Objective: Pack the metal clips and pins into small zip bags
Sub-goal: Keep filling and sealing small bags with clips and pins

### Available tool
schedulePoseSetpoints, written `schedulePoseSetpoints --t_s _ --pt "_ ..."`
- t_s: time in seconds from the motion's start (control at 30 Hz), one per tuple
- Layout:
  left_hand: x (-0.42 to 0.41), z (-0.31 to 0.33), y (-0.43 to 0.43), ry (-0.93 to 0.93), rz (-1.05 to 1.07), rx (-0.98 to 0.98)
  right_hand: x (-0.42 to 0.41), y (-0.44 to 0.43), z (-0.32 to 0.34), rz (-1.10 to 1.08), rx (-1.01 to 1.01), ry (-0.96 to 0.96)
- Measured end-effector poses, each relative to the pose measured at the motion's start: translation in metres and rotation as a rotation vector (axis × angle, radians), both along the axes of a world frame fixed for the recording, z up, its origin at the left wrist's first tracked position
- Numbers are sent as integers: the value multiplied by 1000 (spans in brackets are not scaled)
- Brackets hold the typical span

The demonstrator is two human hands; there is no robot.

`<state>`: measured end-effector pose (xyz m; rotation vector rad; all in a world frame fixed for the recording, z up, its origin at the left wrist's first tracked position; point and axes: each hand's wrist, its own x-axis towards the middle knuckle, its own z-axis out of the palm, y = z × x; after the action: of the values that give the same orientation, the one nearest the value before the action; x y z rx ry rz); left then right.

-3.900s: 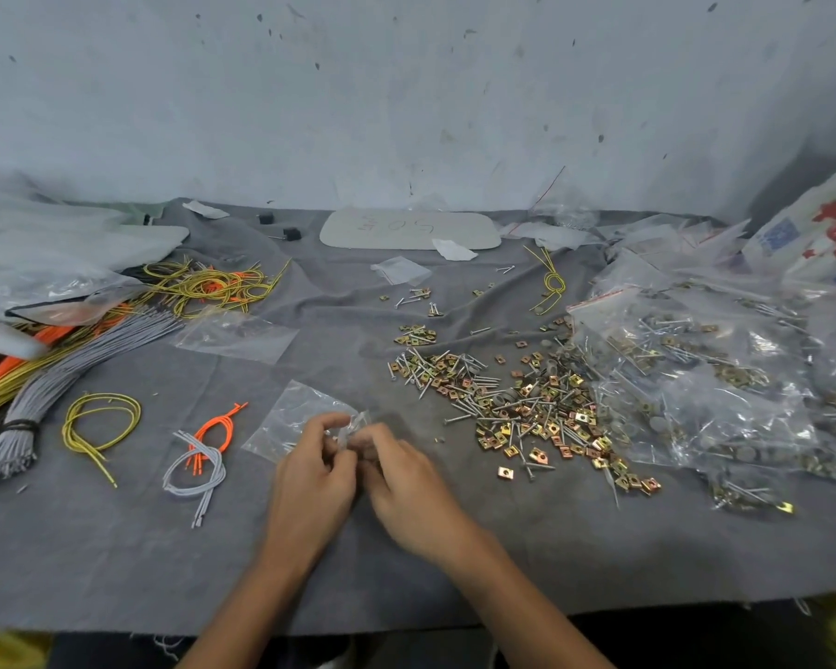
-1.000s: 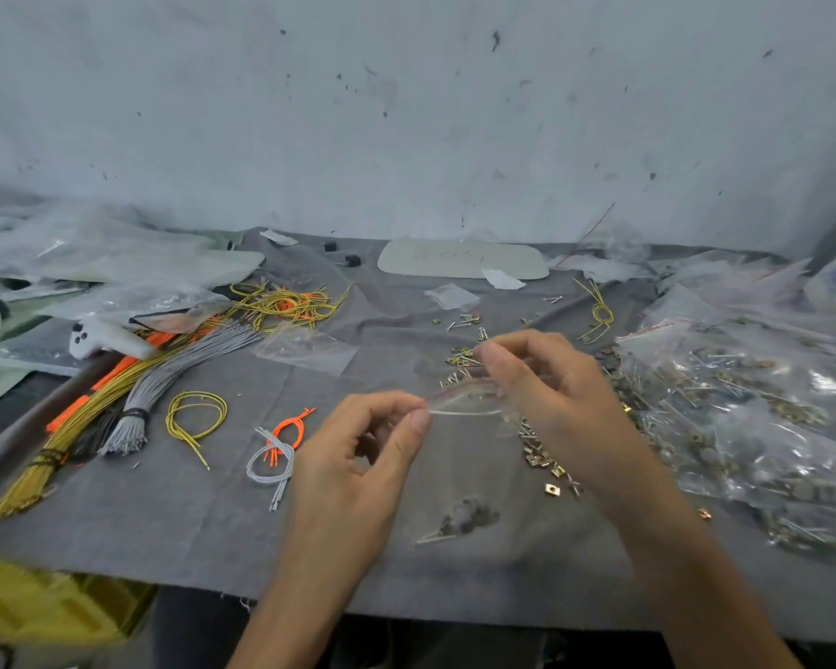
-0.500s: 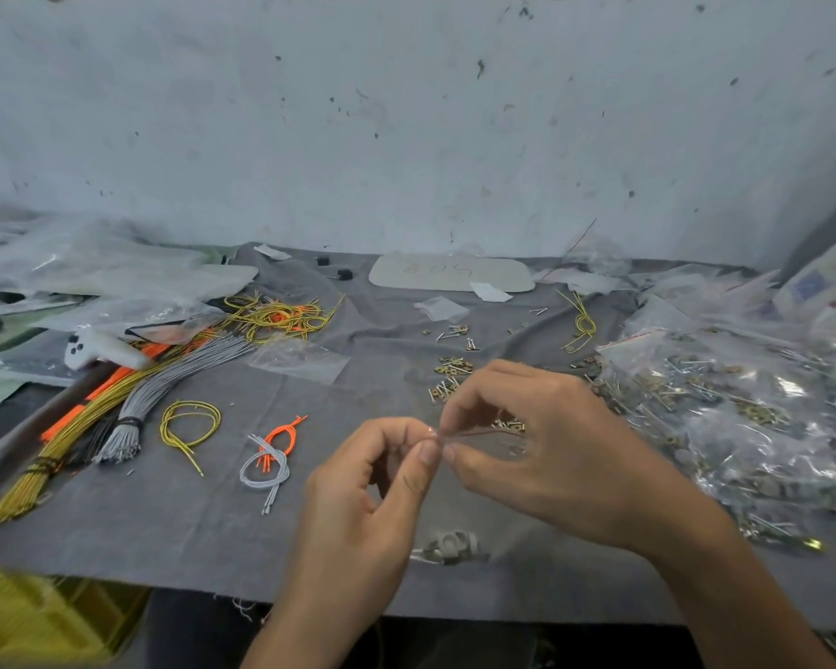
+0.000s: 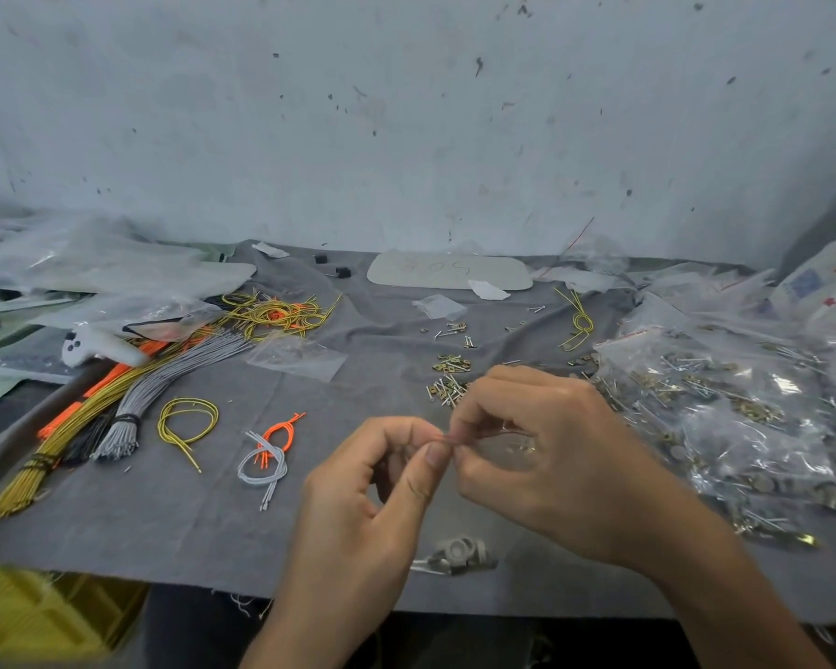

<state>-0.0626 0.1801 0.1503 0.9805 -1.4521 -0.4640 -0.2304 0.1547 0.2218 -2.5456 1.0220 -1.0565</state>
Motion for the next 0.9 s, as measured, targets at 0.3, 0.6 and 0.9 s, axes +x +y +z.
schedulePoseSetpoints --t_s 0.3,0.6,0.9 --pt "11 8 5 8 49 -25 -14 -2 -2 -52 -71 -57" --pt "19 10 8 13 94 -3 -37 -3 -9 -125 -116 -61" --pt "16 -13 -6 83 40 37 -62 5 -30 -141 132 -163"
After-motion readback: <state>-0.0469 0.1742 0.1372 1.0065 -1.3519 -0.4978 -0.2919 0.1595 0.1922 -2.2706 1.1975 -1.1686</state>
